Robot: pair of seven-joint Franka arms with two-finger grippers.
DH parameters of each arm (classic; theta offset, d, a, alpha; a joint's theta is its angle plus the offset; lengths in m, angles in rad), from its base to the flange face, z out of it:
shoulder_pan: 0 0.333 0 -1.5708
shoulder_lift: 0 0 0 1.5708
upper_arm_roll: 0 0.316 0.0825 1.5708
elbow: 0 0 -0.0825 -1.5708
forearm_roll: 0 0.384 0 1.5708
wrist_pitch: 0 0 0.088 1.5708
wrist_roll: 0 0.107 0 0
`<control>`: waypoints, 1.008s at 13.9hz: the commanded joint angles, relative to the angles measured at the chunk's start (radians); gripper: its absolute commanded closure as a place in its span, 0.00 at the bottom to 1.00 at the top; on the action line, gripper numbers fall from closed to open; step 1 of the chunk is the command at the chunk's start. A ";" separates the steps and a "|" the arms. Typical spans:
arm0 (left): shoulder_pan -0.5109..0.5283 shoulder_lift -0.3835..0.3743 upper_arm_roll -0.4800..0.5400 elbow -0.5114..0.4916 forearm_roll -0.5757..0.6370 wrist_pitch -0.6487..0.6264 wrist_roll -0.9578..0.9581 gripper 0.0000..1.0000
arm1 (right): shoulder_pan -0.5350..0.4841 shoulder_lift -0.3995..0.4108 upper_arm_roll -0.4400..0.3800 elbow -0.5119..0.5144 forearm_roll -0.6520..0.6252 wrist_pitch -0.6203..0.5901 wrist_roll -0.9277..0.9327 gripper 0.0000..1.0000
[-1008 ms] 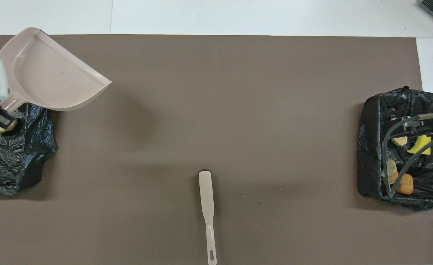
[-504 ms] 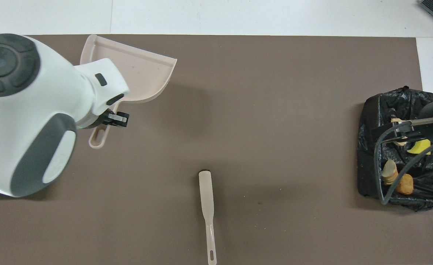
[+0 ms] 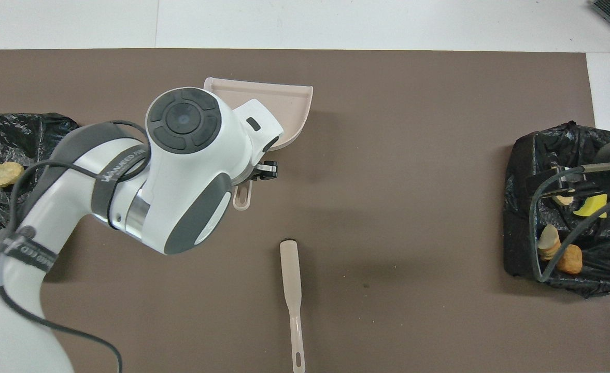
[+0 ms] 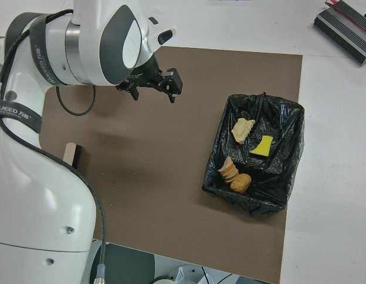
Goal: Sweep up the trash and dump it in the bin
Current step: 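Carry the empty dustpan back and set it on the table center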
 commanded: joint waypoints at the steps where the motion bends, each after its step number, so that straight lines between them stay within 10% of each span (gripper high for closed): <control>1: -0.031 0.073 0.020 0.036 -0.020 0.050 -0.029 1.00 | -0.012 -0.019 0.005 -0.020 0.015 0.013 0.009 0.00; 14: -0.083 0.147 0.020 -0.025 -0.020 0.207 -0.187 1.00 | -0.012 -0.019 0.005 -0.020 0.015 0.013 0.009 0.00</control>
